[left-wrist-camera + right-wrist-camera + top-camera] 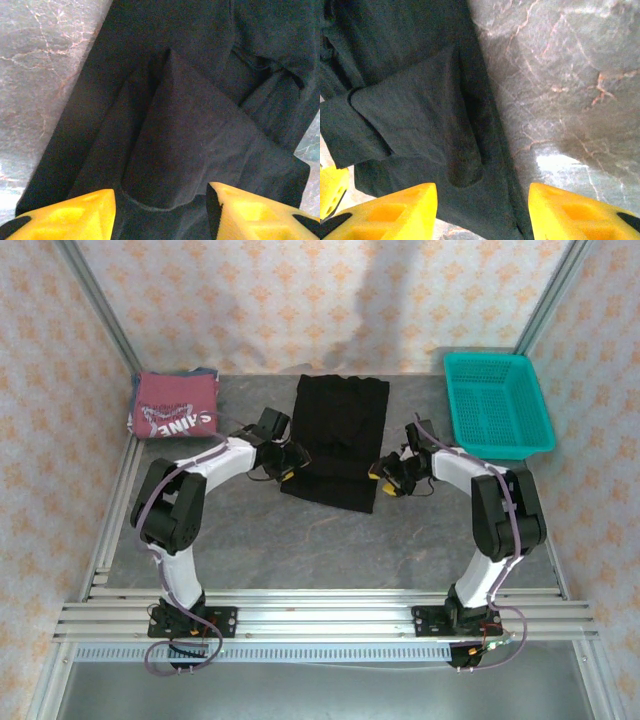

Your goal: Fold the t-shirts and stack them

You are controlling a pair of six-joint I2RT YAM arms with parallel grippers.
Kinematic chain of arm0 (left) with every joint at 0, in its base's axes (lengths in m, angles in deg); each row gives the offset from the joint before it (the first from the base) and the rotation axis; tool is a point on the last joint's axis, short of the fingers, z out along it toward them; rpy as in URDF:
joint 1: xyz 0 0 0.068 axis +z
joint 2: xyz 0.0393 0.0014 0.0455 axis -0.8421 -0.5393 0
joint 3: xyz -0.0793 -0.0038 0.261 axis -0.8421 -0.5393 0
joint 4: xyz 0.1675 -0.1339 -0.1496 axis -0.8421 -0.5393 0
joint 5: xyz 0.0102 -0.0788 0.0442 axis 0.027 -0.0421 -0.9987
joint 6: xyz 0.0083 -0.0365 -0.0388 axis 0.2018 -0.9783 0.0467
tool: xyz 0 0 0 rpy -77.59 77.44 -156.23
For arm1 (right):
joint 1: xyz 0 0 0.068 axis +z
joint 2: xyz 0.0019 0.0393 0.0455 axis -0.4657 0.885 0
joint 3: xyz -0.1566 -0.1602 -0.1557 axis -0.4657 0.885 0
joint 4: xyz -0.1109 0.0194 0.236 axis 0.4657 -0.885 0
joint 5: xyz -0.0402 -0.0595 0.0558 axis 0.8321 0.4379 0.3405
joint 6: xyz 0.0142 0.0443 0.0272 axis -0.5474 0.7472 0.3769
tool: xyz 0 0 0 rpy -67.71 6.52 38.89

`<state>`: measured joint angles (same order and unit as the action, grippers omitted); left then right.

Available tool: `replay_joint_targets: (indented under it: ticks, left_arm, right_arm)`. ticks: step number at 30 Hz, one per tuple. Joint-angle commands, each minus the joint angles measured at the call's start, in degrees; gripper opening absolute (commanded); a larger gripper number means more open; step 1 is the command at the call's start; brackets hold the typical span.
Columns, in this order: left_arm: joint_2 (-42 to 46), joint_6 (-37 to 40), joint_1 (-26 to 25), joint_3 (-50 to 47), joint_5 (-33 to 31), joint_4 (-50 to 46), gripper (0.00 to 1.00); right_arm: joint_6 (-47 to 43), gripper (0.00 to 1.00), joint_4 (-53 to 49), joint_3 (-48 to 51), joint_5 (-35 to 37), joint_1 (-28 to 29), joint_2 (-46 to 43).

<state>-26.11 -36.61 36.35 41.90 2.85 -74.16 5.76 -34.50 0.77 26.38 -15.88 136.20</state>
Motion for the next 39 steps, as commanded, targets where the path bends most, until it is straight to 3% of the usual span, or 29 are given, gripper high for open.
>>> replay_joint_targets:
  ticks: [1, 4, 9, 12, 24, 29, 39]
  left_arm:
    - [-1.39, -1.08, -0.41, 1.97, 0.48, 1.56, 0.48]
    - [-3.44, -0.83, -0.43, 3.49, 0.88, 1.14, 0.40]
    - [-4.18, -0.49, -0.33, 5.53, 0.97, 0.16, 0.15]
    - [-4.85, -0.67, -0.25, 6.96, 1.06, -0.23, 0.07]
    - [-8.90, -4.08, 1.67, 12.94, 2.07, 0.92, 0.03]
    - [-11.76, -5.32, 1.85, 16.85, 2.38, 0.94, 0.03]
    - [-15.97, -12.49, 3.94, 22.39, 2.29, 4.73, 0.03]
  right_arm:
    - [0.11, 0.50, 1.19, -2.38, 1.01, -0.46, 0.86]
    - [1.03, 0.48, 2.26, -2.83, 0.14, -0.61, 1.88]
    - [3.21, 0.45, 4.71, -2.83, -1.96, -0.54, 1.61]
    - [3.18, 0.42, 4.71, -2.70, -2.38, -0.61, 1.87]
    - [3.93, 0.29, 3.57, -7.01, -2.86, -0.64, 6.45]
    - [5.06, 0.02, 3.72, -10.17, -3.50, -0.71, 9.02]
    - [25.83, 0.00, 27.29, -11.11, -6.43, -5.78, 14.75]
